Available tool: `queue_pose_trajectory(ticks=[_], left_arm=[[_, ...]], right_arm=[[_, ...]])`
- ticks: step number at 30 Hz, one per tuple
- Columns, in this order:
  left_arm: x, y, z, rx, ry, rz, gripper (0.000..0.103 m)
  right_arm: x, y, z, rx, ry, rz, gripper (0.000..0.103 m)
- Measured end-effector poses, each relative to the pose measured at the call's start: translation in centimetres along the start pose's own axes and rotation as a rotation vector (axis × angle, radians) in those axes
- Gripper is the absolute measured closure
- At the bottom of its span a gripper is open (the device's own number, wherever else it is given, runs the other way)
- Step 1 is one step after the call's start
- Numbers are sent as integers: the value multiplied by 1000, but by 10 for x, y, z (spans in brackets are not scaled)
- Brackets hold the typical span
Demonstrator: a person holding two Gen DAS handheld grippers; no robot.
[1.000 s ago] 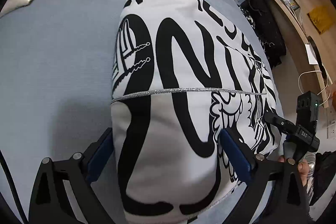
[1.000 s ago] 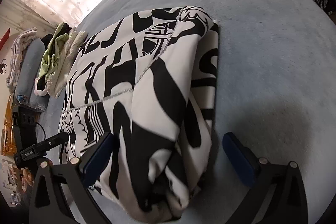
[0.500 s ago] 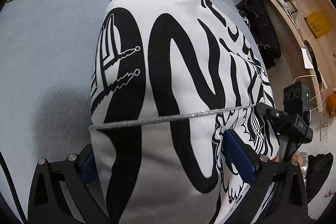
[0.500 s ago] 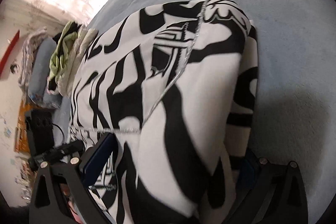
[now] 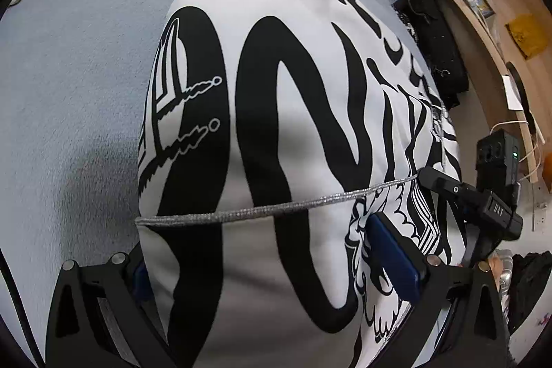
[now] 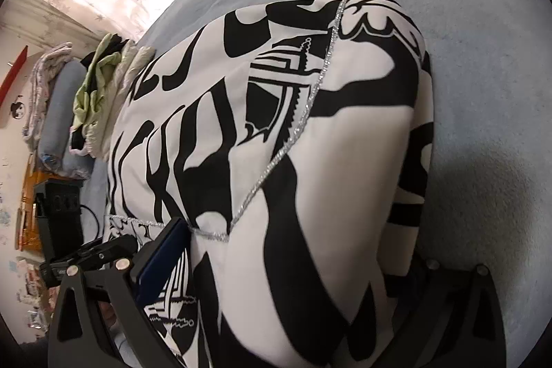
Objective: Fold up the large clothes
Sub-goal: 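Lift the jacket bundle with both tools and carry it toward the clothes stack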
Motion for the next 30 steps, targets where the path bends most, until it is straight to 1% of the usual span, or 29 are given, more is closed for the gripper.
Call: queue_pose_trajectory(ticks=[1,2,3,4,5,7,8,9,10,13,15,18,21,24,27,30], left_arm=[[2,-2,-1,11,8,3,0],[4,-4,-2,27,14,3,0],[6,-7,-2,43,17,2,1],[9,-12,-2,62,14,-4,3],[10,-17,-1,79,10,-15,5],[13,-29,4,128,-7,-53,16],[14,-34,7,145,-18,-70,18],[16,-38,10,162,-30,-88,25],[17,-43,13,178,-42,-106,32],[22,-62,27,228,-87,-177,44],[23,-73,35,272,-108,-223,47],[21,-86,47,323,-126,-274,49],[12,-90,65,345,-135,-300,50],[-1,-87,87,355,-142,-303,50],[-6,-98,90,367,-150,-296,50],[-4,-99,91,379,-155,-282,50]], right_arm=[[0,1,0,-9,-9,4,8],[-1,3,2,-16,-21,9,11],[-1,5,5,-13,-30,9,20],[-3,9,9,-5,-36,11,31],[-4,12,12,-7,-47,22,36],[-8,22,19,-14,-70,51,55],[-9,24,22,-19,-78,58,60],[-11,29,26,-27,-93,69,65],[-13,33,28,-34,-104,80,68],[-18,45,36,-54,-136,111,73],[-23,53,42,-68,-154,128,75],[-37,66,49,-69,-163,145,76],[-53,76,56,-58,-164,151,77],[-73,90,63,-35,-160,161,77],[-93,110,67,-12,-154,179,77],[-114,138,70,15,-140,211,77]])
Point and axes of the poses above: each gripper's, at about its wrist camera, not at the fingertips, and z roughly against the way its jaws point, y to its left, x to its top, the point moved 8 cm from there along -z, roughly the way its jaws point, and after that the axes turned 13 degrees about -z, right-handed, at the moved point
